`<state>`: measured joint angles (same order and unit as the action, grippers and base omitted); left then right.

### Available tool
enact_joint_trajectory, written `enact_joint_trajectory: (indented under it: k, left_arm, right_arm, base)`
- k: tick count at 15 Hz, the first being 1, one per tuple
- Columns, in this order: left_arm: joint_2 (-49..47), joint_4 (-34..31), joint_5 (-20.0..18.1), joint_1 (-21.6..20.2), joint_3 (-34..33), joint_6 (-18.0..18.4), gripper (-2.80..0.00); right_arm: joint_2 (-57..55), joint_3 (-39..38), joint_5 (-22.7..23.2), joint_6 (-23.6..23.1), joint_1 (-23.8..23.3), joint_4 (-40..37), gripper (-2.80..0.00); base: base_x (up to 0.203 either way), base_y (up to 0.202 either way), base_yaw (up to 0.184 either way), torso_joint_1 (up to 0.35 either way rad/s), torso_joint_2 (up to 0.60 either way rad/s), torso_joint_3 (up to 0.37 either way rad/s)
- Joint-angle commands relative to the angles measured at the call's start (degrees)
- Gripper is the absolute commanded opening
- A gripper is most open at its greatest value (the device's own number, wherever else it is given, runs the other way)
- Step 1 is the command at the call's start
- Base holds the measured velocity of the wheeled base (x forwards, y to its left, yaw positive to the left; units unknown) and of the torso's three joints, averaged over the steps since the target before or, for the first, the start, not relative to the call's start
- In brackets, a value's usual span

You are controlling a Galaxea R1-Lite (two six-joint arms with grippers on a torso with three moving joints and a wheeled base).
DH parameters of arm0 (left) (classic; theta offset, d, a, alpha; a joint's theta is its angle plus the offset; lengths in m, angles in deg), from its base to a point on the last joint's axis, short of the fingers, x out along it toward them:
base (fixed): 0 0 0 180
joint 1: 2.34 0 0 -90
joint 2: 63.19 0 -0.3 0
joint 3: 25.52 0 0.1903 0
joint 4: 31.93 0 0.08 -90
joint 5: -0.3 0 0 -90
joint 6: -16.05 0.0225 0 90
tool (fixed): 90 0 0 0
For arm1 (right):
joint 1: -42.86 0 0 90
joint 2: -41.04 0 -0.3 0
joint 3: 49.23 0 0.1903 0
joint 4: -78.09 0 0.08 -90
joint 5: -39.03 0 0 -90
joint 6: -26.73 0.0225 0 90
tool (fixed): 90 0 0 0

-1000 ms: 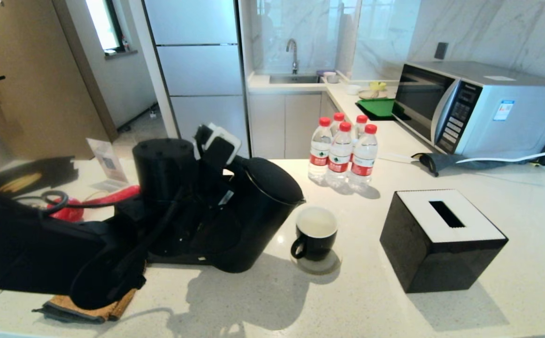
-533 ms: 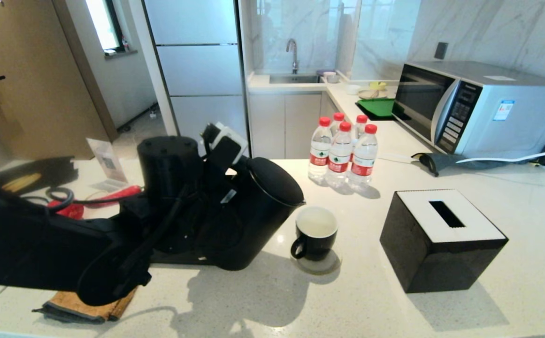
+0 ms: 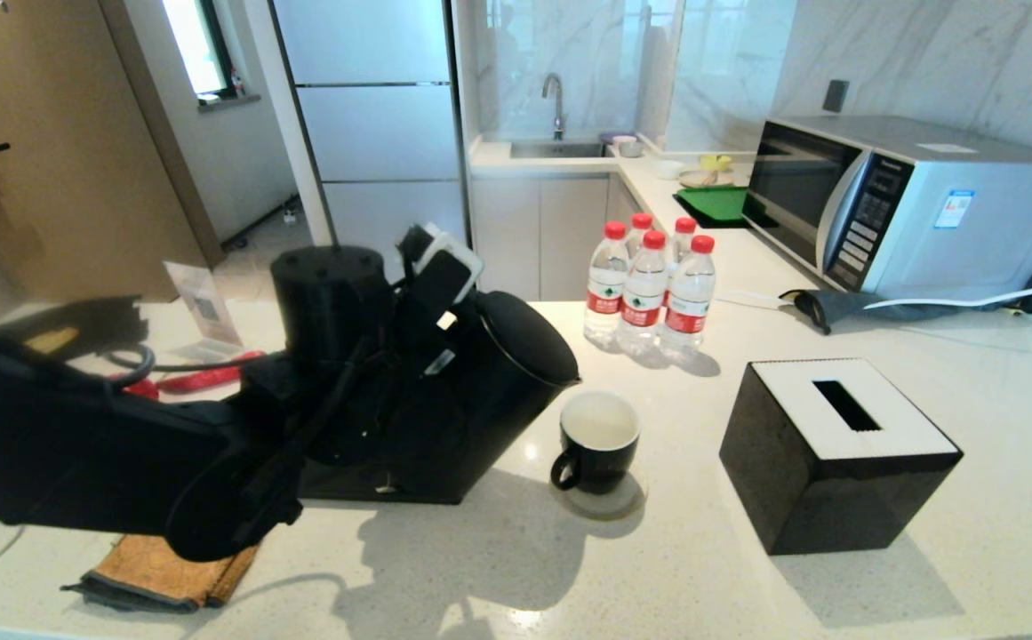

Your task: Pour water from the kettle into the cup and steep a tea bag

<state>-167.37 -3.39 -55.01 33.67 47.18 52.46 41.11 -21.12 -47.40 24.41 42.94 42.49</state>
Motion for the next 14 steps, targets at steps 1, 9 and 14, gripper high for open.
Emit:
enact_joint_trajectory:
  k: [1, 9, 14]
  left_arm:
    - [-0.7, 0.3, 0.3, 0.4, 0.6, 0.2, -2.8]
    - [-1.1, 0.1, 0.4, 1.3, 0.8, 2.9, -2.8]
    - [-1.5, 0.1, 0.4, 1.3, 0.7, 4.8, -2.8]
  right_arm:
    - [-0.1, 0.0, 0.0, -0.1, 0.0, -0.1, -2.8]
    - [-0.1, 0.0, 0.0, -0.1, 0.0, -0.1, -2.8]
    - [-0.1, 0.0, 0.0, -0.1, 0.0, -0.1, -2.8]
  base:
    - [0.0, 0.0, 0.0, 0.0, 0.0, 0.0]
    - [0.0, 0.0, 0.0, 0.0, 0.0, 0.0]
    - [0.0, 0.0, 0.0, 0.0, 0.0, 0.0]
